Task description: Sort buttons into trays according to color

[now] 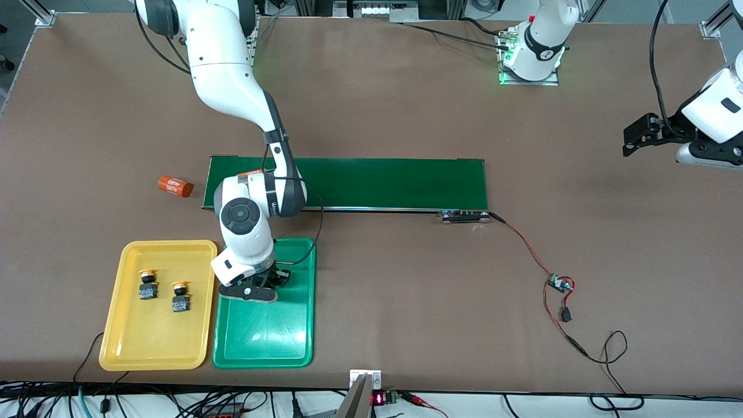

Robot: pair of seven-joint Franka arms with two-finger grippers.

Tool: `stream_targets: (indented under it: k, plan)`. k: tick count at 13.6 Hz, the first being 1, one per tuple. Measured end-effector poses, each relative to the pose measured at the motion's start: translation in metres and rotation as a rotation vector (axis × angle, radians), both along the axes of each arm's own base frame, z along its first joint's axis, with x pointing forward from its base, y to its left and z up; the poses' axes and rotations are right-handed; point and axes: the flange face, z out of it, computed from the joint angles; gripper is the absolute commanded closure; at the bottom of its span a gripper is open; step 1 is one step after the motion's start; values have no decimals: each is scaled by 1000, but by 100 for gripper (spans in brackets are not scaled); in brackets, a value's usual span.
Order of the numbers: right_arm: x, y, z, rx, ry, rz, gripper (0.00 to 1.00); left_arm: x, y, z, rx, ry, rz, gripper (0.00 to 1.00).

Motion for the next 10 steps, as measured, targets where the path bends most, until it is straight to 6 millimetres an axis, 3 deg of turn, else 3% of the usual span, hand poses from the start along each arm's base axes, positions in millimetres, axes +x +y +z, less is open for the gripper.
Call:
stream_targets:
  k: [1,3,5,7,10]
  plan:
    - [0,1,-1,13,3,-3,0,0,0,0,0,0,0,0]
    - [1,6,9,56,13,-20,0,0,0,0,0,0,0,0]
    - [0,13,34,81,41,-25,0,0,0,0,0,0,0,0]
    - [-1,8,81,96,78,-38,0,0,0,0,0,0,0,0]
    - [-6,-26,164,85,120,-77,0,0,0,0,0,1,0,0]
